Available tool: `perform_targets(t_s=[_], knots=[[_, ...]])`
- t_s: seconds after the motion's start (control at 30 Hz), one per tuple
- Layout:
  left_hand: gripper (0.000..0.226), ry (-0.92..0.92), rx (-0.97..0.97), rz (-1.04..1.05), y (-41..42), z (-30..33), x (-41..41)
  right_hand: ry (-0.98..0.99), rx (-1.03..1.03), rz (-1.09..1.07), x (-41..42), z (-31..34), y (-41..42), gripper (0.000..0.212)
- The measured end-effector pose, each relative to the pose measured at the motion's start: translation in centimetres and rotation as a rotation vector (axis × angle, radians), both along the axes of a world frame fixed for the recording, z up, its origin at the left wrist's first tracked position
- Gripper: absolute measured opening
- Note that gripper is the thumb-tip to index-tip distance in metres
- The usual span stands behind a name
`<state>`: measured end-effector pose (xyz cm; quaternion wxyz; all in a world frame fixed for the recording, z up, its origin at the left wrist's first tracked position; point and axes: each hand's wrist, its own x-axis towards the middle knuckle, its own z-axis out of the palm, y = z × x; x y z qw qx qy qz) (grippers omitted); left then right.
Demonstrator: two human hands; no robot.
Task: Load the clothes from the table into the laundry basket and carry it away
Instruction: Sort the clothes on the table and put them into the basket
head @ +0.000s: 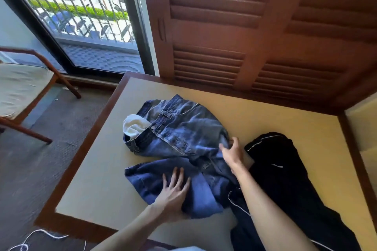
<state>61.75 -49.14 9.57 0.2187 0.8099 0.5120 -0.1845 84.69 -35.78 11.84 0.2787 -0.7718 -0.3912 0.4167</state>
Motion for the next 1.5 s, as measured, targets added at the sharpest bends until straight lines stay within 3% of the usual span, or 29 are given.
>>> perform_targets(t_s=[0.07,0.13,0.2,0.23,0.3,0.43,0.5,0.6,0.67,0.73,0.8,0.87,0.93,1.0,1.07,1.13,1.23,1.3,1.33,1.4,1.5], knots=[[0.080,-0.022,0.087,-0.021,0.2,0.8,-0.4,0.026,0.083,0.105,-0.5,2.2,-1.9,0.062],[0.054,-0.231,0.112,0.144,0.8,1.2,-1.1,0.071,0.031,0.322,-0.8,3.3,-4.4,0.098],[0.038,-0.411,0.023,0.348,1.6,2.7,-1.6,-0.180,-0.068,0.563,-1.1,3.7,-7.0,0.133],[0.027,-0.496,-0.006,0.430,2.3,3.5,-1.8,-0.318,-0.112,0.629,-1.1,3.2,-8.3,0.138],[0.016,-0.607,-0.106,0.472,3.5,5.5,-2.1,-0.356,-0.181,0.662,-1.4,3.3,-10.0,0.122],[0.021,-0.627,-0.272,0.254,5.1,11.4,-1.6,-0.110,-0.170,0.662,-0.7,6.9,-9.6,0.035],[0.027,-0.678,-0.346,0.180,6.5,14.8,-1.8,0.013,-0.158,0.710,0.2,9.7,-7.9,0.018],[0.022,-0.851,-0.341,0.363,9.9,19.0,-3.8,0.304,-0.039,0.557,1.0,13.5,-4.4,0.018],[0.027,-0.891,-0.125,0.561,12.9,19.1,-5.2,0.372,0.051,0.381,-0.1,14.8,-1.7,0.017],[0.033,-0.652,0.164,0.623,15.7,16.1,-6.2,0.332,0.175,0.252,-3.0,15.1,0.1,0.017],[0.024,-0.620,0.115,0.761,17.1,11.7,-7.0,0.198,0.253,0.252,-6.6,13.8,1.0,0.034],[0.017,-0.629,0.040,0.922,17.4,6.7,-7.9,-0.144,0.172,0.451,-9.1,10.2,0.3,0.061],[0.026,-0.643,0.131,1.035,16.6,4.2,-8.6,-0.411,0.001,0.642,-9.5,6.2,-0.4,0.067],[0.038,-0.686,0.273,1.168,15.3,5.6,-8.3,-0.477,-0.102,0.743,-8.8,3.6,-0.5,0.068],[0.058,-0.701,0.354,1.238,14.2,7.5,-7.5,-0.482,-0.058,0.724,-8.0,3.7,0.2,0.074],[0.083,-0.593,0.253,1.203,13.3,8.7,-6.3,-0.517,0.026,0.612,-7.3,4.6,1.9,0.095],[0.126,-0.587,-0.090,1.268,13.5,7.2,-4.7,-0.334,-0.087,0.492,-5.8,4.6,4.5,0.150],[0.128,-0.559,-0.110,1.273,14.0,5.7,-3.8,-0.055,-0.128,0.442,-5.2,4.1,5.1,0.162],[0.124,-0.538,-0.074,1.261,14.2,5.2,-3.2,0.037,-0.125,0.416,-4.9,4.1,5.4,0.155],[0.114,-0.520,0.020,1.231,14.0,4.9,-2.3,0.119,-0.173,0.371,-4.2,4.8,5.9,0.117],[0.097,-0.517,0.080,1.181,12.6,4.9,-1.5,0.102,-0.322,0.345,-2.9,5.6,5.3,0.063]])
